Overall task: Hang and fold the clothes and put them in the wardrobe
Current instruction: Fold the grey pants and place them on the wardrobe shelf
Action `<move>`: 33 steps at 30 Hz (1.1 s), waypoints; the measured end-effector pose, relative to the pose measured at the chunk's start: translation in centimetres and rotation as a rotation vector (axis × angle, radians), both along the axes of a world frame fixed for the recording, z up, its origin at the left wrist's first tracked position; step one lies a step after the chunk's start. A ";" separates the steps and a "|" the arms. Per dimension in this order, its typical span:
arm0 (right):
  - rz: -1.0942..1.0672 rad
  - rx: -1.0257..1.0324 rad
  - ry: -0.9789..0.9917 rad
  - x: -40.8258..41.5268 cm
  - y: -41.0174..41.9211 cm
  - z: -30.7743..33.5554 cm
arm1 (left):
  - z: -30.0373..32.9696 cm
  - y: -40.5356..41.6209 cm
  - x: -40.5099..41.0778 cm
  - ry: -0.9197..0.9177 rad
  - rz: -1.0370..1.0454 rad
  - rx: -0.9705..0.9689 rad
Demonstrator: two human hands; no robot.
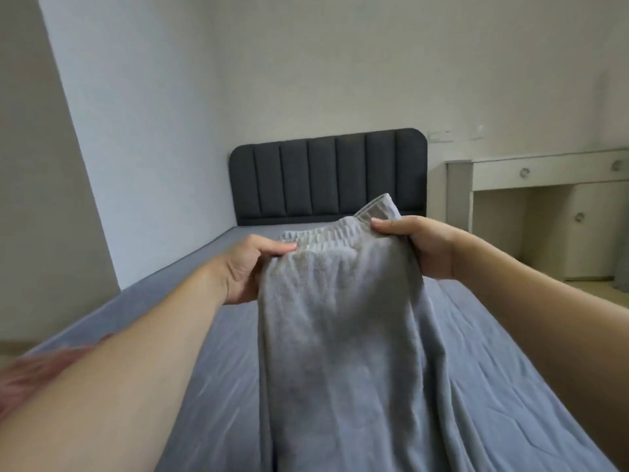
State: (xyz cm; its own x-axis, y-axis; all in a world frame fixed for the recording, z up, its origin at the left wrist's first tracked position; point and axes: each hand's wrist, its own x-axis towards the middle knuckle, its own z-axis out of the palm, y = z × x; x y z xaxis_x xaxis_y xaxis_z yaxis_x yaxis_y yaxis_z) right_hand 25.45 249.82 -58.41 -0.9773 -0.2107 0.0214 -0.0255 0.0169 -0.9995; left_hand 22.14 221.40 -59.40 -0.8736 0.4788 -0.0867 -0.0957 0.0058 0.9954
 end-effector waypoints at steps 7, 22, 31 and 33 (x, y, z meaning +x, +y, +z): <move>0.296 0.152 0.057 2.1 -1.3 10.0 | 9.2 -3.3 -0.5 0.087 -0.306 -0.034; -0.435 0.153 0.660 -4.6 -6.9 12.9 | 13.3 -2.6 -5.9 1.007 0.451 -0.163; -0.240 0.502 0.121 4.6 -2.6 -1.0 | 2.2 -0.8 4.6 0.460 -0.064 -0.471; -0.019 0.688 -0.263 6.9 -1.6 -6.4 | -4.3 0.1 6.6 0.181 -0.258 -0.605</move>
